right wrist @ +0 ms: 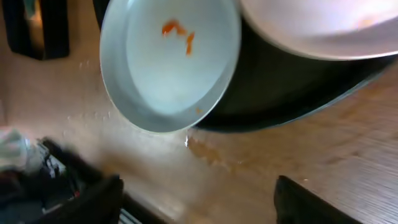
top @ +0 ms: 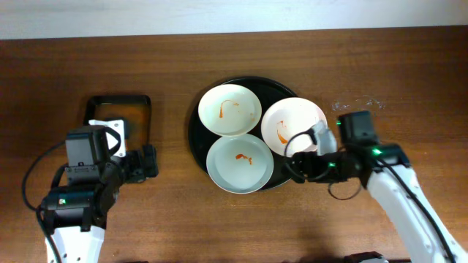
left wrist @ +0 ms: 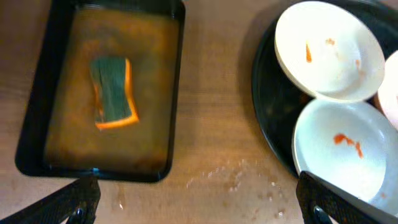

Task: Clean dirty plates on tray and stack at the side
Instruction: 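Move left gripper to sponge tray and right gripper to right plate rim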

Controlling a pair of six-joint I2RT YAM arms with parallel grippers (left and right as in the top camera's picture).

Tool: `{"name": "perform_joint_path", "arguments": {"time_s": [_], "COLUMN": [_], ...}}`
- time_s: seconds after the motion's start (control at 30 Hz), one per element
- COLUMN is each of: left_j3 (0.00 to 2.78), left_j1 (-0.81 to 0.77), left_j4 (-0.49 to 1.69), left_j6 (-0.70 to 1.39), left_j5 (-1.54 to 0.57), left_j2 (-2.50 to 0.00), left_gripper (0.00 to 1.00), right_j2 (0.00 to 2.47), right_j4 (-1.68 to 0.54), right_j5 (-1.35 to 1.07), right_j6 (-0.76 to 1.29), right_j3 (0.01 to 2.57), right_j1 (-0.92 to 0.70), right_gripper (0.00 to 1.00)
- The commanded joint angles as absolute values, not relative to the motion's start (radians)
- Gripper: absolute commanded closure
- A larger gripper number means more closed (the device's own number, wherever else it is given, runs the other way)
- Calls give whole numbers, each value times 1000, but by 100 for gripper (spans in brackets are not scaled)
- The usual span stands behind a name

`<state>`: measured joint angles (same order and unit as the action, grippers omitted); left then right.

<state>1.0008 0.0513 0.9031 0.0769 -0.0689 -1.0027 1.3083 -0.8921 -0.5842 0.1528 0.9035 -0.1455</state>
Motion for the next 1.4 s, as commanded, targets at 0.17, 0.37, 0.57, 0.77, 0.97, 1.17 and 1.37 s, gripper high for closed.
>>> {"name": "perform_joint_path", "arguments": {"time_s": [0.17, 0.37, 0.57, 0.77, 0.97, 1.17, 1.37], "left_j3": [1022, 1022, 1022, 1022, 1022, 1022, 1022], "left_j1": [47, 47, 47, 47, 49, 49, 49], "left_j4": [839, 841, 838, 838, 812, 758, 714], "left_j6": [90, 90, 90, 89, 90, 90, 90], "left_j5": [-30, -30, -30, -29, -26, -26, -15], "left_j2": [-1060, -1097, -1100, -1100, -1122, -1196, -1242], "left_gripper": [1, 1, 1, 1, 1, 1, 1], "right_j2": [1467, 1478, 1478, 1477, 1478, 1517, 1639], "right_j4": [-844, -776, -770, -775, -812, -785, -720], "right_j5": [-541, -395, -224, -142, -135, -100, -123], "right_j6": [400, 641, 675, 439, 219, 179, 171], "right_j3": [920, 919, 920, 1019, 1205, 1205, 1205], "right_j1": [-287, -393, -459, -294, -69, 64, 78], "right_gripper": [33, 45, 51, 50, 46, 47, 55]}}
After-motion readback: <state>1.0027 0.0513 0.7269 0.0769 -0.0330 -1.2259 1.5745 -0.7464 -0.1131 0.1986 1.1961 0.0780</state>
